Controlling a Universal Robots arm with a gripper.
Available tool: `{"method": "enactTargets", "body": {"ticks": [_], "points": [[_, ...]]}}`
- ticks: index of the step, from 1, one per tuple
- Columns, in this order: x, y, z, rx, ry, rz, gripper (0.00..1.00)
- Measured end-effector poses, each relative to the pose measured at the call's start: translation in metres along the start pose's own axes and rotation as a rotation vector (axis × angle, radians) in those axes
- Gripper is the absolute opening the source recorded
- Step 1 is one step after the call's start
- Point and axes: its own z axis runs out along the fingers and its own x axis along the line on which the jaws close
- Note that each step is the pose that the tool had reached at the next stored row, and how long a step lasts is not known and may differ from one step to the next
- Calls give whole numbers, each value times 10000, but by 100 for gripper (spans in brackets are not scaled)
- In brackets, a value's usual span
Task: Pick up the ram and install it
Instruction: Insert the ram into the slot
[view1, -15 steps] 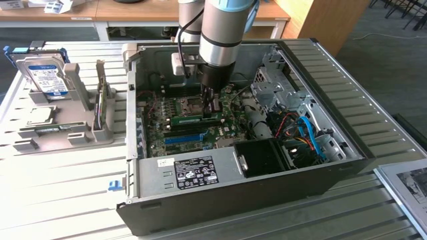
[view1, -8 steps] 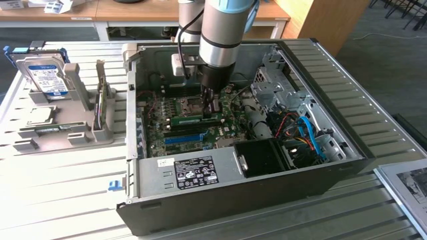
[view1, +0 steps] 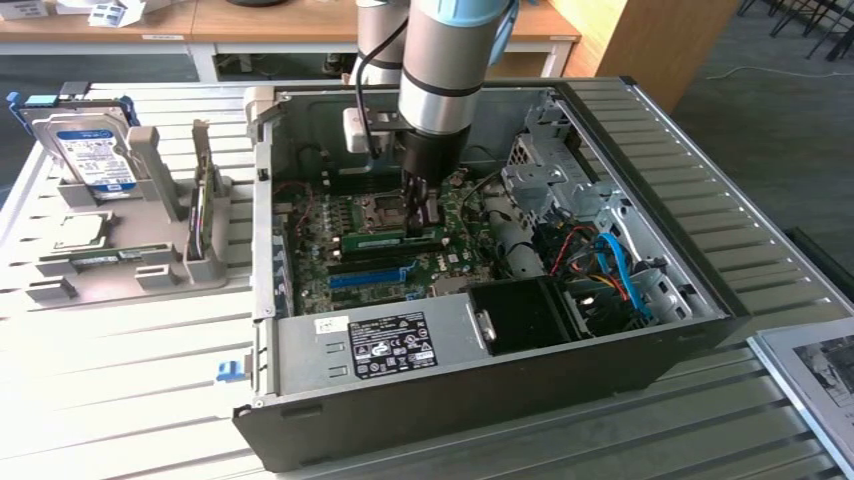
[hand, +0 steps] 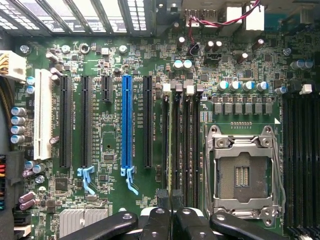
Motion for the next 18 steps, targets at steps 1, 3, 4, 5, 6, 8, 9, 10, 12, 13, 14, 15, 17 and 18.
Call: {"method": "enactTargets", "body": {"ticks": [1, 3, 4, 5, 6, 8, 9, 10, 12, 13, 14, 15, 17, 18], "points": [[0, -1, -1, 0, -6, -3, 12], [1, -1, -6, 0, -13, -7, 12], [1, -1, -9, -1, -16, -9, 12], [2, -2, -12, -1, -19, -11, 12], [2, -2, -13, 0, -23, -12, 12], [4, -2, -15, -1, -23, -11, 12], [8, -2, -15, -2, -24, -12, 12], [12, -2, -15, -1, -24, -13, 12], [21, -2, -15, -2, -28, -12, 12], [24, -2, -15, -1, -29, -11, 12], [26, -2, -15, -1, -30, -10, 12], [27, -2, -15, -1, -31, -12, 12], [28, -2, -13, -2, -30, -12, 12], [28, -2, -12, -2, -29, -11, 12]]}}
